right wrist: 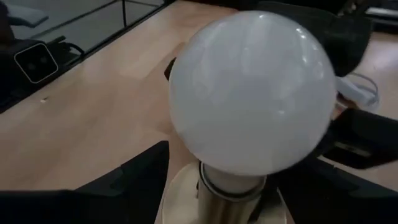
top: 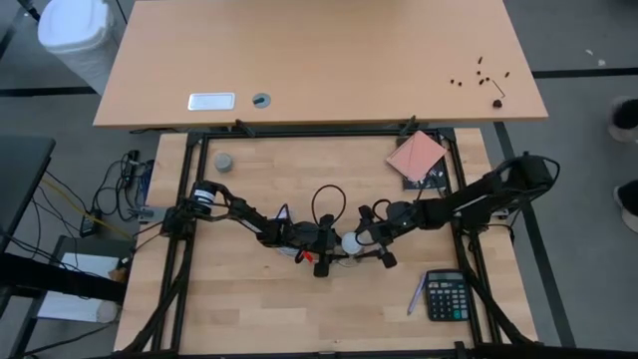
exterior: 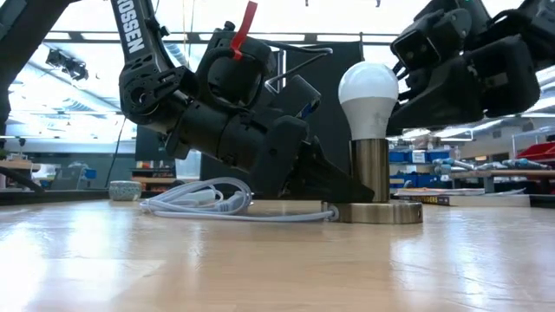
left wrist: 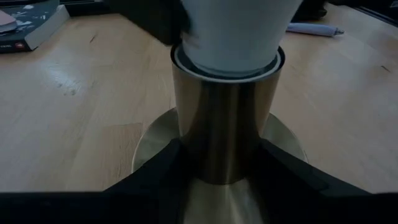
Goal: Screw lightbulb
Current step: Insert the lightbulb into the lamp
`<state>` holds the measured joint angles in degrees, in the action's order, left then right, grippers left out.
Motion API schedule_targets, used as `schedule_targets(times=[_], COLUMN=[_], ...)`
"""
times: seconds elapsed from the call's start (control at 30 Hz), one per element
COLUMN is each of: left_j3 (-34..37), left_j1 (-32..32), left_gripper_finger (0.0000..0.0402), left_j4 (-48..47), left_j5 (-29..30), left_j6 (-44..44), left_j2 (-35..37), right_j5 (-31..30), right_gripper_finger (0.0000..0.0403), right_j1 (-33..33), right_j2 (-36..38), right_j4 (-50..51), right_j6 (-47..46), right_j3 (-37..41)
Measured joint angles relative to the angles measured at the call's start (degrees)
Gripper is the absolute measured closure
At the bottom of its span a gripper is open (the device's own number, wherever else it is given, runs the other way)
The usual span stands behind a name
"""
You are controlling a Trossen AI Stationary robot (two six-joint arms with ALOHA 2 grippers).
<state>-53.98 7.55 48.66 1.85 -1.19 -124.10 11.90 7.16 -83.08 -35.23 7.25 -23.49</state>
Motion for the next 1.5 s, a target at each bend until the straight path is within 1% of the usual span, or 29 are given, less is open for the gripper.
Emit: schedule_targets(times=[0.17,0.4,0.47,0.57,0.6,0.63,0.7,0.8,0.97,1.07,1.23,1.37,1.5], left_j3=[0.0,0.0,0.02,0.02,0.02,0.02,0.02,0.02,0.02,0.02,0.02,0.02,0.02], left_j1=[0.0,0.04,-0.01,-0.02,-0.02,-0.02,-0.02,-0.02,-0.02,-0.02,-0.02,-0.02,-0.02], left_gripper_finger=[0.0208,0.0208,0.0208,0.0208,0.0208,0.0208,0.0208,0.0208,0.0208,0.0208,0.0208,0.0208,0.0208], left_j4=[0.0,-0.03,-0.02,-0.02,-0.02,-0.02,0.01,0.0,0.19,0.22,0.02,0.03,0.13], left_j5=[0.27,0.64,1.11,1.28,1.28,1.28,1.26,1.24,1.24,1.41,1.48,1.5,1.52], left_j6=[0.26,0.39,0.54,0.55,0.55,0.55,0.52,0.52,0.53,0.99,1.3,1.36,1.36], left_j2=[0.01,-0.02,-0.02,-0.02,-0.02,-0.02,-0.02,-0.02,-0.02,-0.02,-0.02,-0.02,-0.02], right_j5=[0.1,-0.32,-3.27,-12.83,-15.3,-16.36,-15.9,-12.56,-6.19,-5.88,-6.03,-4.24,-3.06], right_gripper_finger=[0.0117,0.0117,0.0119,0.0121,0.0122,0.0123,0.0124,0.0123,0.0126,0.0128,0.0128,0.0128,0.0128], right_j1=[0.22,4.2,4.77,5.0,4.77,4.52,3.97,2.72,0.63,0.52,0.52,0.52,0.61], right_j2=[3.92,7.8,9.75,12.55,13.21,13.71,14.44,14.37,10.25,7.19,4.55,4.15,4.1], right_j4=[7.27,15.65,19.89,25.48,27.23,28.02,26.44,23.16,20.9,18.55,17.68,17.66,18.87], right_j6=[-3.95,-10.01,-10.65,-10.72,-10.71,-10.69,-10.22,-9.77,-10.42,-9.71,-6.82,-5.9,-6.01], right_j3=[0.0,-0.09,0.04,-1.24,-1.56,-1.64,-1.67,-1.97,-1.86,-2.21,-5.2,-6.72,-6.6])
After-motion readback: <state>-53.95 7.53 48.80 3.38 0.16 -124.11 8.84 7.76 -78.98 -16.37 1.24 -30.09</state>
